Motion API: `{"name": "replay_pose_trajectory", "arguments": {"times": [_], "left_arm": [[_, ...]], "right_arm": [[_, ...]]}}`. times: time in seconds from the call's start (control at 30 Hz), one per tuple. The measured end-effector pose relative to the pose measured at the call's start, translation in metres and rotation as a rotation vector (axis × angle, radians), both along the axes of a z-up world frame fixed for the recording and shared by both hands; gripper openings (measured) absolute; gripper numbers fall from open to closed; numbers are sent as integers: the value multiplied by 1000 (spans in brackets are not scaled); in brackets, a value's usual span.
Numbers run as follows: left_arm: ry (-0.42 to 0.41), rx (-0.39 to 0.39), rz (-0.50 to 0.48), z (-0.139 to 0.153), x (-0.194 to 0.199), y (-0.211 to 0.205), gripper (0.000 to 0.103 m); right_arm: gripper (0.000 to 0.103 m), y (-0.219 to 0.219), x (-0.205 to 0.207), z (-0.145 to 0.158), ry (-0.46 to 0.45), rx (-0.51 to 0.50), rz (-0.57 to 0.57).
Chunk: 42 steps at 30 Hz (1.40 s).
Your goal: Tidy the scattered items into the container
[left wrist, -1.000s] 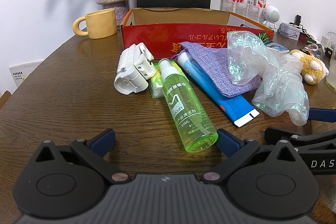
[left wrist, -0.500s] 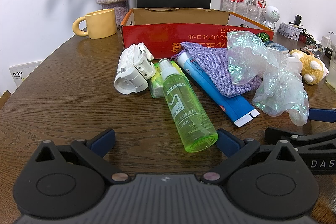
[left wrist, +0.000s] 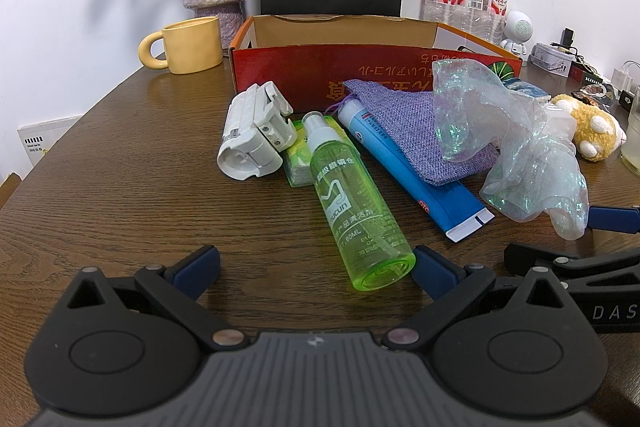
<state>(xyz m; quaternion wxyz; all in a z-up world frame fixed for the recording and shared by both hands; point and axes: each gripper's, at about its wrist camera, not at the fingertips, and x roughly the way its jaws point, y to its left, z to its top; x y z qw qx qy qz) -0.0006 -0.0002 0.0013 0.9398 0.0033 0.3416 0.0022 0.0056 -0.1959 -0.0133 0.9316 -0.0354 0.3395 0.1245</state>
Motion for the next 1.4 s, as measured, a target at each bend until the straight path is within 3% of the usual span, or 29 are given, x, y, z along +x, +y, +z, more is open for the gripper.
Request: {"name": "replay_pose_trajectory", "arguments": {"times": [1.4], "left_arm": [[0, -2, 19, -1, 6, 0, 103]], "right_arm": [[103, 2, 0, -3, 1, 0, -6]]}}
